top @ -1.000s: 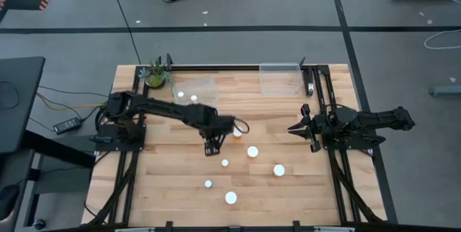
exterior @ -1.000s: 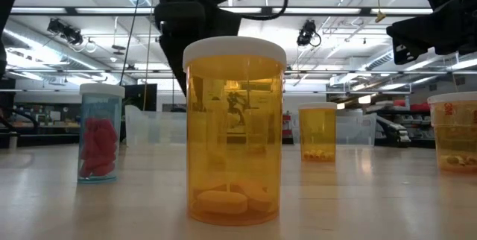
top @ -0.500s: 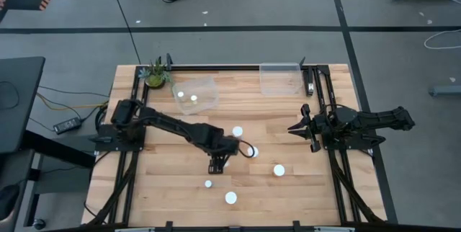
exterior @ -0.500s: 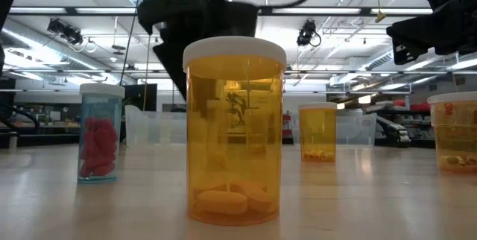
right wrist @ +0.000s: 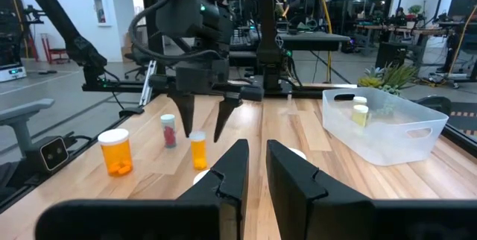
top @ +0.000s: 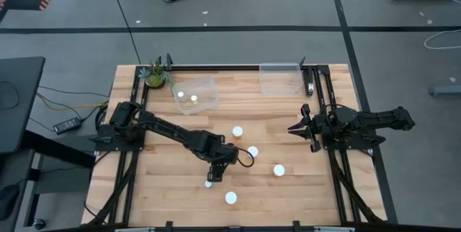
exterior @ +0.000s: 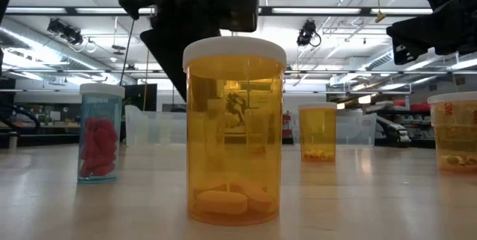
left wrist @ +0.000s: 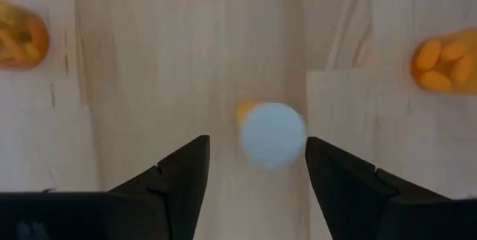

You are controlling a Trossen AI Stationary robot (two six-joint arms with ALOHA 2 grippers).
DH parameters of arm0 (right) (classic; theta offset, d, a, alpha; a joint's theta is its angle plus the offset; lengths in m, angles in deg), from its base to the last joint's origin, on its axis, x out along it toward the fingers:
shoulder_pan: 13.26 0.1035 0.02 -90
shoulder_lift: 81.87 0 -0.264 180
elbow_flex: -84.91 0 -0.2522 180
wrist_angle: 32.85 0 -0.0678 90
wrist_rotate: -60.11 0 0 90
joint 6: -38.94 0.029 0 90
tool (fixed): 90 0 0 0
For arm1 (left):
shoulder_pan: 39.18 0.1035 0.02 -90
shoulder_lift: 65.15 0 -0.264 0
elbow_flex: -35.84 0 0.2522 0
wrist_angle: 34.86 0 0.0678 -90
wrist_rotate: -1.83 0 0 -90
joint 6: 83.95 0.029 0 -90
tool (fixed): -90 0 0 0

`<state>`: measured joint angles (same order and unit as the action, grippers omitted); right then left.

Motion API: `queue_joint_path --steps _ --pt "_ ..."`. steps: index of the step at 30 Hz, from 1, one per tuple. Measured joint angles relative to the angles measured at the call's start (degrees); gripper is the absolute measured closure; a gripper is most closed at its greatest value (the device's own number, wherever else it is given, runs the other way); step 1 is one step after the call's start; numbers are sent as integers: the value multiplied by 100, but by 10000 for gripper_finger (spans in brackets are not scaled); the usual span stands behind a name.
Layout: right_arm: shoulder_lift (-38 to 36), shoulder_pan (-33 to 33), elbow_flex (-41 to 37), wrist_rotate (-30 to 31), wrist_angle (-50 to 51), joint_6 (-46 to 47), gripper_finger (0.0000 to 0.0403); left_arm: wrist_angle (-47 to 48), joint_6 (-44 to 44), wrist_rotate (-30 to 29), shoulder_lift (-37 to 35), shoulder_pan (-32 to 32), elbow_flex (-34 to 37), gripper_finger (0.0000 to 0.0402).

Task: Pick and place medicine bottles into bin by pill shape (circle, oval)
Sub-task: Put the small orange pill bottle into the left transparent bin

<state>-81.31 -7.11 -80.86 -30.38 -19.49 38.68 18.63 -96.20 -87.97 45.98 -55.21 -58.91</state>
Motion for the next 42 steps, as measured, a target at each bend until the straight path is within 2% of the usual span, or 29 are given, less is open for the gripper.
queue_joint_path --steps 11,23,27,33,42 --pt "0 -1 0 0 -1 0 346 -394 -14 -37 147 -34 -6 177" --pt "0 -2 0 0 0 0 346 -459 -9 -42 179 -29 0 279" --pt "-1 0 0 0 0 1 346 -443 18 -41 179 -15 -4 283" --pt "0 -2 0 0 0 1 346 -188 306 -45 83 17 -211 260" --pt "24 0 -2 0 0 1 346 1092 885 -215 -64 482 -871 283"
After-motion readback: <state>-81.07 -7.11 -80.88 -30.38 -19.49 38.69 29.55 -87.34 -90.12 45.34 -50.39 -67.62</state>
